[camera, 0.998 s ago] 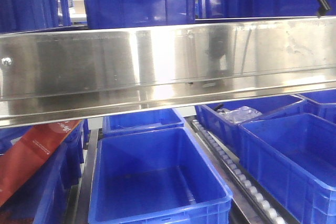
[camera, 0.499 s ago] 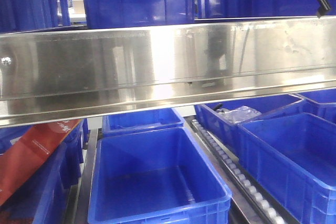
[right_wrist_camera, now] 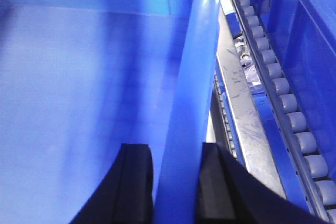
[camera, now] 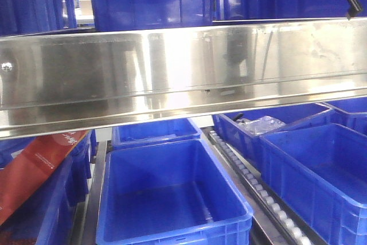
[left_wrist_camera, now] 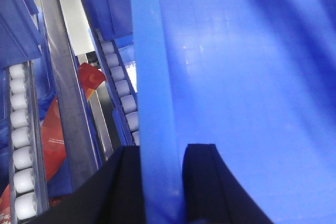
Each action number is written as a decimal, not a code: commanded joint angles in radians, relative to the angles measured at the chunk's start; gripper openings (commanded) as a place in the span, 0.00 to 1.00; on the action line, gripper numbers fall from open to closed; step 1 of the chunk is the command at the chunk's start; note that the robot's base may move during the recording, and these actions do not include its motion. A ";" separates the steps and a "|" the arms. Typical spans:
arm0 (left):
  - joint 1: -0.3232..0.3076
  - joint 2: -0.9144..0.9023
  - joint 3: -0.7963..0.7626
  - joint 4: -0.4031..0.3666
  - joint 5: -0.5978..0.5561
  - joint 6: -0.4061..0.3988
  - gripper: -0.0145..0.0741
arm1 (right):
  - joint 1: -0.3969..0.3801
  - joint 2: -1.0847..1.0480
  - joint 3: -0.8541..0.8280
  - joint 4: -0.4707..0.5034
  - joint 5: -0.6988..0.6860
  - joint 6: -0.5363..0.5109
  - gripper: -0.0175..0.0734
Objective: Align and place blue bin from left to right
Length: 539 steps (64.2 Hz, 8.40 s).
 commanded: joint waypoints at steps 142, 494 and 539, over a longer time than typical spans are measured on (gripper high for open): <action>-0.008 -0.197 0.102 -0.052 -0.059 0.041 0.12 | -0.086 -0.103 -0.014 0.013 -0.177 -0.119 0.12; 0.388 -1.767 2.288 -0.166 -1.231 0.184 0.17 | -0.353 -1.779 2.275 0.107 -1.224 -0.244 0.12; 0.388 -1.767 2.288 -0.166 -1.231 0.184 0.17 | -0.353 -1.779 2.275 0.105 -1.197 -0.244 0.12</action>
